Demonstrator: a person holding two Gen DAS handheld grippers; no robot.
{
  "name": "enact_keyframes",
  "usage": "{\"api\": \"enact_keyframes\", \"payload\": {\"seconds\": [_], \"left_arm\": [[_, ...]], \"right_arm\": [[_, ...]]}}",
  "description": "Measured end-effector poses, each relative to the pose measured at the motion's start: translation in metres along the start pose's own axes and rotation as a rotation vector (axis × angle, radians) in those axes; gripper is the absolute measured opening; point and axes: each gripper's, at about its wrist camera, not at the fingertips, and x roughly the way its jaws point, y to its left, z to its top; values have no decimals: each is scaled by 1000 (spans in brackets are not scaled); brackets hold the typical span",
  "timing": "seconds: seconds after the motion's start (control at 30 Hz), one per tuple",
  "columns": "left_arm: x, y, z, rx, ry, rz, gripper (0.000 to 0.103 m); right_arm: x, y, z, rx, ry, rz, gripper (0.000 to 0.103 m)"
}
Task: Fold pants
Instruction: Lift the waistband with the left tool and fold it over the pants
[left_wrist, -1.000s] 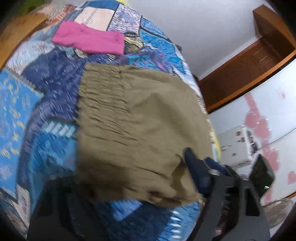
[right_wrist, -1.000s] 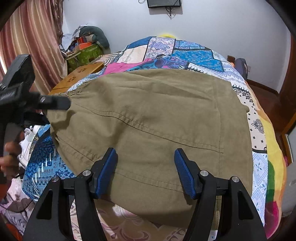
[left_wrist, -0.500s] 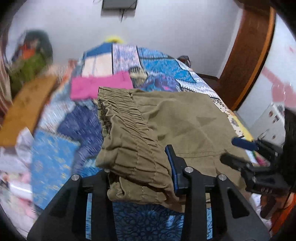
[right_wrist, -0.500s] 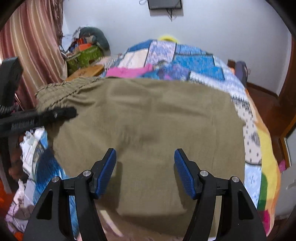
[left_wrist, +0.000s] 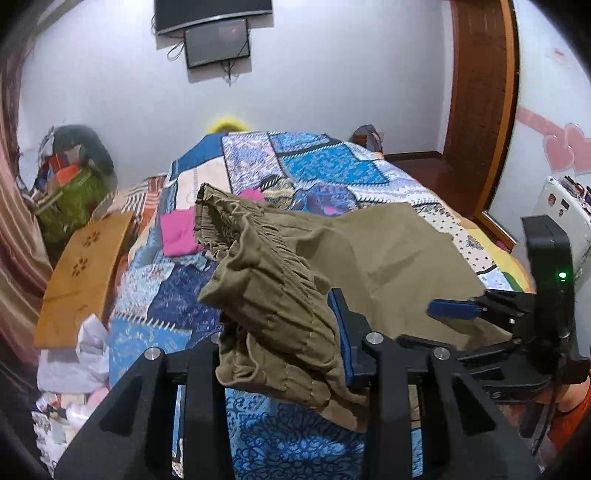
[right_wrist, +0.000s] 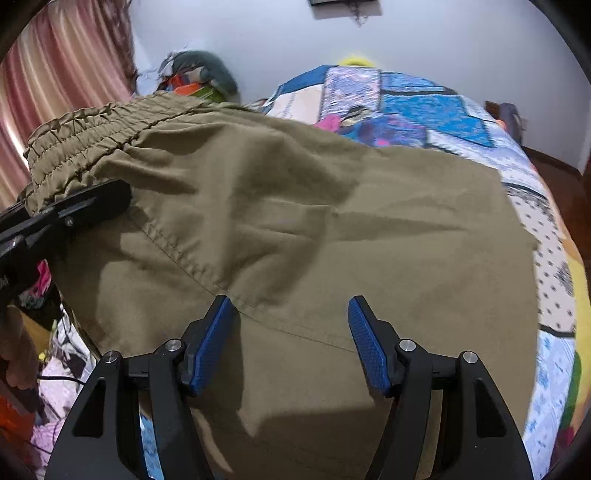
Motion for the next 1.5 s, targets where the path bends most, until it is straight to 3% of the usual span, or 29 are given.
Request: {"api": "enact_keyframes", "payload": {"seconds": [0.3, 0.47, 0.57, 0.77, 1.07, 1.2, 1.5], "left_arm": [[-10, -52, 25, 126, -55, -3, 34], [-8, -79, 38, 153, -62, -46, 34], [-5, -96, 44, 175, -55, -79, 34], [14, -140, 45, 241, -13, -130, 34], [68, -199, 14, 316, 178, -220, 34], [75, -207, 0, 318, 218, -236, 36], [48, -210, 3, 351, 208, -304, 57]], "right_arm": [[-70, -74, -40, 125, -70, -175, 61], [-82, -107, -67, 174, -25, -255, 62], [-75, -114, -84, 213, -4, -239, 61], [-75, -122, -97, 321, -62, -185, 61], [-76, -123, -98, 304, -68, -186, 61], [-78, -124, -102, 313, -74, -182, 62], [-76, -125, -101, 307, -69, -193, 61]]}}
